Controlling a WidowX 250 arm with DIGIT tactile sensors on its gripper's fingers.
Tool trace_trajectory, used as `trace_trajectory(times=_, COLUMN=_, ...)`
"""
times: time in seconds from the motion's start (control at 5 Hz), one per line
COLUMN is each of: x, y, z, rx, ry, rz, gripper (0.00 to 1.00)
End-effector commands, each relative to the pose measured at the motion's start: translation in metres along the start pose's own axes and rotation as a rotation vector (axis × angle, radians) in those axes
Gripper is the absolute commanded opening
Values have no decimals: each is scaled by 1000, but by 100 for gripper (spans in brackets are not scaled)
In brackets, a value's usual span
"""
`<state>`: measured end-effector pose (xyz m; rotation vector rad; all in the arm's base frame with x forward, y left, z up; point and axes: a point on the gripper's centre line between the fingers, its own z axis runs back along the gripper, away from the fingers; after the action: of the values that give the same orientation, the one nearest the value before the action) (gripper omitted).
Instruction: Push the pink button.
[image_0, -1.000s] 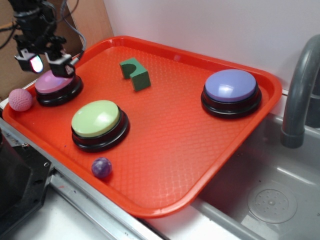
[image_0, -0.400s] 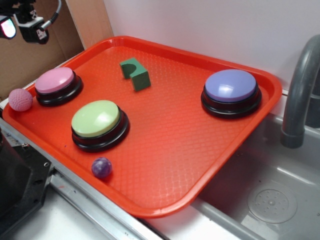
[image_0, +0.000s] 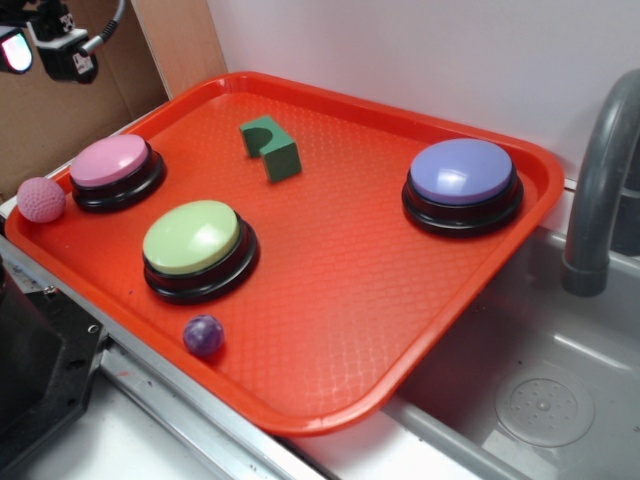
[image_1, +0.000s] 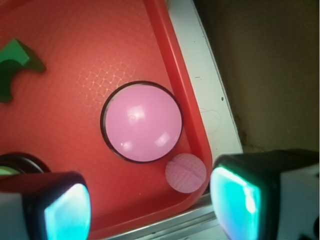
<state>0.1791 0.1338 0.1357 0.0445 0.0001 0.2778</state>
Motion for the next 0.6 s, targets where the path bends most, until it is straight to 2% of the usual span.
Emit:
trace_trajectory(times=0.0, x=8, y=0, z=33, rx=33, ry=-78, rz=-21, gripper=100)
trace_trajectory(times=0.4, x=9, y=-7, z=37, rx=44, ry=-84, rz=-44, gripper=100)
